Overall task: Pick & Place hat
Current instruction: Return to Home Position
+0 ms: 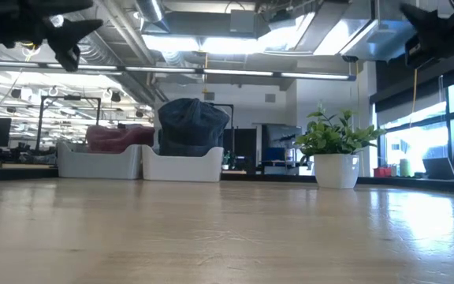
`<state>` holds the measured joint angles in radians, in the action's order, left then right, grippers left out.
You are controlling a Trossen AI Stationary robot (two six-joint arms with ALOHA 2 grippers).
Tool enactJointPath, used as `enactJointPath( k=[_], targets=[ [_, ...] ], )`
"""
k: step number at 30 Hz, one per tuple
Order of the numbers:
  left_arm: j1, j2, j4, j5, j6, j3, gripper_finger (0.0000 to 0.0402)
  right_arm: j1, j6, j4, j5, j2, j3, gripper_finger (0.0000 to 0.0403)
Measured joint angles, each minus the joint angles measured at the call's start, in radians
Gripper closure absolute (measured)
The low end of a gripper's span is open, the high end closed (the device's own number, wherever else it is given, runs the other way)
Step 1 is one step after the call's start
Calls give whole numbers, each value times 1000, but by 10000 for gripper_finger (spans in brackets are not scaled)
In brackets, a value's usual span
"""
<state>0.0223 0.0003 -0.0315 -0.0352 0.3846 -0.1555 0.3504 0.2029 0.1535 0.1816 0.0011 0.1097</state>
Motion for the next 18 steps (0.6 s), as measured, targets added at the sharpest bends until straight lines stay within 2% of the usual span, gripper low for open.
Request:
enactJointPath(
  k=[4, 7, 13, 16, 18],
  targets=[
    [0, 4, 56, -24, -8, -21, 258, 0, -2, -14, 57, 0, -3, 218],
    [0, 0, 58, -87, -26, -1, 258, 0, -22, -23, 80, 0, -5, 218],
    [0, -1, 26, -84, -32, 39, 258, 0, -31, -25, 92, 0, -8, 218],
    [0, -1, -65, -79, -39, 78, 258, -1, -31, -19, 115, 1, -25, 218],
    [0, -1, -70, -78, -39, 108, 258, 0, -28, -16, 130, 1, -36, 218]
  ],
)
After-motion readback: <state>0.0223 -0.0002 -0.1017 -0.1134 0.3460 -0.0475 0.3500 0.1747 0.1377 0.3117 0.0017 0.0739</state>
